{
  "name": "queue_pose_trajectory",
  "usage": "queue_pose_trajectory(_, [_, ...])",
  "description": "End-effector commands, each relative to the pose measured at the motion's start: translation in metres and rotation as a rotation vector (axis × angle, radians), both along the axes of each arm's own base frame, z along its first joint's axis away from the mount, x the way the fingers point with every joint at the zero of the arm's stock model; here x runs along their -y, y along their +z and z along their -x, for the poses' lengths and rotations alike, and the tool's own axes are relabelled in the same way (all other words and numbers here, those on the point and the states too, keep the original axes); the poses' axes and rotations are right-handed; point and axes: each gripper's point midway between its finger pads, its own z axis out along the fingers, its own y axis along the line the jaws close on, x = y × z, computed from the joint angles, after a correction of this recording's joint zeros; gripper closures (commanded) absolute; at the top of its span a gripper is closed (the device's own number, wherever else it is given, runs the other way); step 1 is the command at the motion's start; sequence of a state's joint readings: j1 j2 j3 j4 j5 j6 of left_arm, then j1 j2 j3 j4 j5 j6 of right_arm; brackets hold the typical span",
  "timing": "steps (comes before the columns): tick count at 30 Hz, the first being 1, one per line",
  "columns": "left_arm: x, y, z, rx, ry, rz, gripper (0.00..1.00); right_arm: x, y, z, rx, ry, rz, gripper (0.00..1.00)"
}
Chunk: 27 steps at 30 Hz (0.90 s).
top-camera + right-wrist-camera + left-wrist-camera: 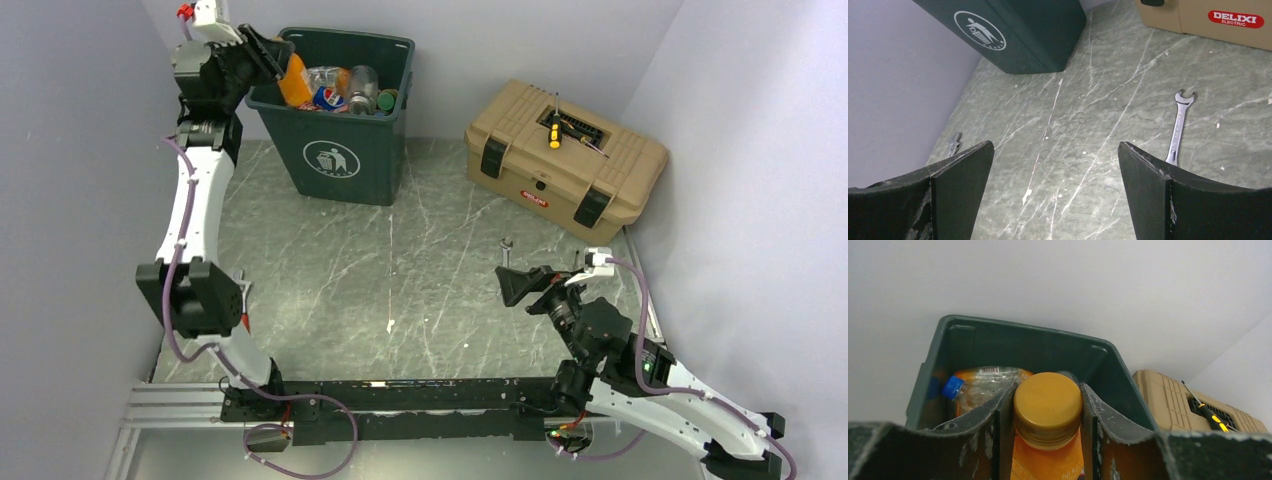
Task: Put the plastic bottles in the bin
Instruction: Place the plastic bottle in the trash bin.
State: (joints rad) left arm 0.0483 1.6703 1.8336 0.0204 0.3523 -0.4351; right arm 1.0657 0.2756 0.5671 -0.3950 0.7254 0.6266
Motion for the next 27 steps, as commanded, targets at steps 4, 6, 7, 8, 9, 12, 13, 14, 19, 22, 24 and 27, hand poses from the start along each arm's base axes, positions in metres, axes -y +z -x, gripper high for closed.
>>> queue_pose_trajectory(4, [0.021,-0.025,-0.050,-0.018,-0.139,0.043,1.00,-0.004,0.000,-0.002,0.009,0.005,0.007,0.00])
queue_pose_trajectory(6, [0.024,-0.037,-0.059,-0.039,-0.158,0.080,1.00,-0.003,-0.001,-0.002,0.008,0.002,0.014,0.00])
queue_pose_trajectory(7, [0.026,-0.042,-0.063,-0.049,-0.164,0.097,1.00,-0.003,-0.001,-0.003,0.010,0.001,0.016,0.00])
queue_pose_trajectory(8, [0.031,-0.049,-0.068,-0.065,-0.178,0.112,1.00,-0.003,-0.001,-0.003,0.011,0.000,0.017,0.00])
queue_pose_trajectory(9, [0.035,-0.054,-0.072,-0.083,-0.192,0.125,1.00,-0.003,-0.002,-0.003,0.011,0.000,0.022,0.00])
queue_pose_trajectory(12, [0.052,-0.064,-0.076,-0.143,-0.275,0.144,0.55,-0.004,-0.002,-0.004,0.012,-0.002,0.034,0.00])
queue_pose_trajectory(13, [0.057,-0.066,-0.076,-0.161,-0.292,0.144,0.36,-0.005,-0.002,-0.004,0.011,-0.001,0.037,0.00])
queue_pose_trajectory(14, [0.059,-0.068,-0.076,-0.167,-0.297,0.139,0.06,-0.005,-0.002,-0.005,0.011,-0.001,0.042,0.00])
queue_pose_trajectory(19, [0.052,-0.042,-0.059,-0.071,-0.236,0.098,0.01,-0.005,-0.001,-0.006,0.012,-0.006,0.066,0.00])
queue_pose_trajectory(22, [0.040,-0.007,-0.039,0.022,-0.160,0.067,0.00,-0.002,0.002,-0.006,0.020,-0.012,0.071,0.00])
queue_pose_trajectory(24, [0.032,0.019,-0.020,0.085,-0.105,0.041,0.00,-0.001,0.004,-0.006,0.027,-0.015,0.068,0.00])
queue_pose_trajectory(27, [0.016,0.059,0.018,0.173,-0.007,-0.001,0.01,0.002,0.007,-0.006,0.036,-0.021,0.067,0.00])
